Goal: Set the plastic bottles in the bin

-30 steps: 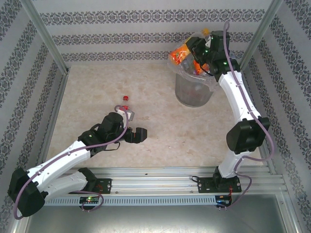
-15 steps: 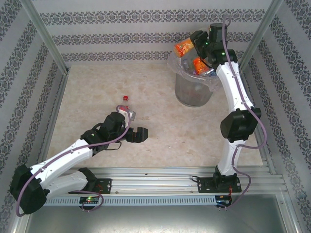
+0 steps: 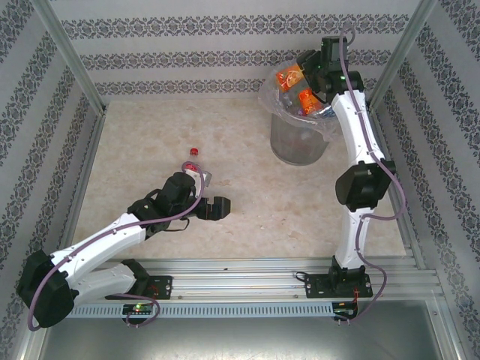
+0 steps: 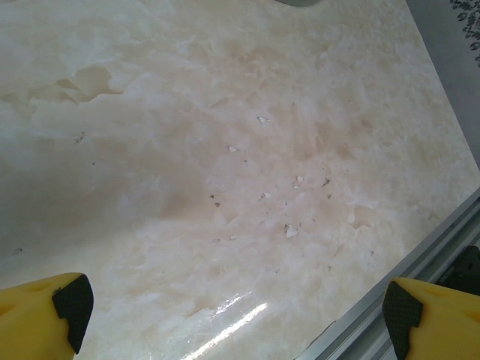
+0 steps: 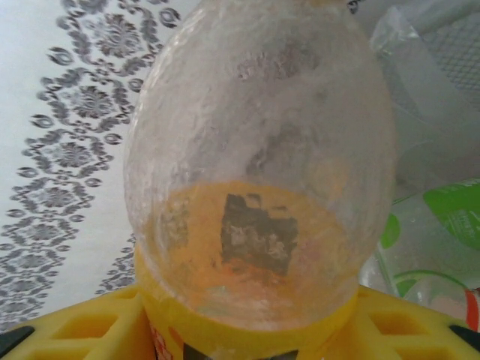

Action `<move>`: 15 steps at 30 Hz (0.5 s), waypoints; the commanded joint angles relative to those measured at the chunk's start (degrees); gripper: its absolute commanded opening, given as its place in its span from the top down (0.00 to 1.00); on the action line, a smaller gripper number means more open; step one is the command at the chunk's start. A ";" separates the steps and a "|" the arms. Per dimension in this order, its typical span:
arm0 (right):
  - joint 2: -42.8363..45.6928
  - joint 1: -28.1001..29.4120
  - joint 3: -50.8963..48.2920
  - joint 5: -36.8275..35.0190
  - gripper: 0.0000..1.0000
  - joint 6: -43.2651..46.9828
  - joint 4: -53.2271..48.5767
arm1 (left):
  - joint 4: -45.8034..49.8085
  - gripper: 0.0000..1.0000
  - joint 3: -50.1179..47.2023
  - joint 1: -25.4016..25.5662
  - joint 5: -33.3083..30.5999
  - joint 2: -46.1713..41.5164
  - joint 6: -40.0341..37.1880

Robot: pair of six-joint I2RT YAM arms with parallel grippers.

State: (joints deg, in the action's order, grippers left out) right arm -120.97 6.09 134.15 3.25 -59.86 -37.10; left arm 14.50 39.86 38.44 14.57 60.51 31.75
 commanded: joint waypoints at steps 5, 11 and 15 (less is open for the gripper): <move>-1.65 -0.58 4.02 -3.62 0.38 2.08 -2.62 | -1.82 0.00 -0.66 -0.82 0.44 -0.32 0.77; -1.07 -0.81 4.10 -3.75 0.24 2.20 -2.89 | -1.83 0.00 -0.61 -0.82 0.56 -0.40 0.94; -0.10 -0.90 4.11 -3.93 0.22 2.50 -3.24 | -1.00 0.00 -0.20 -0.81 0.28 -1.23 0.61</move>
State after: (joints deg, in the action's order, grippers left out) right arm -122.32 5.72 136.40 0.82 -58.30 -39.48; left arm 14.48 39.86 38.15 14.76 60.49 32.01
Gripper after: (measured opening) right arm 0.773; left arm 0.998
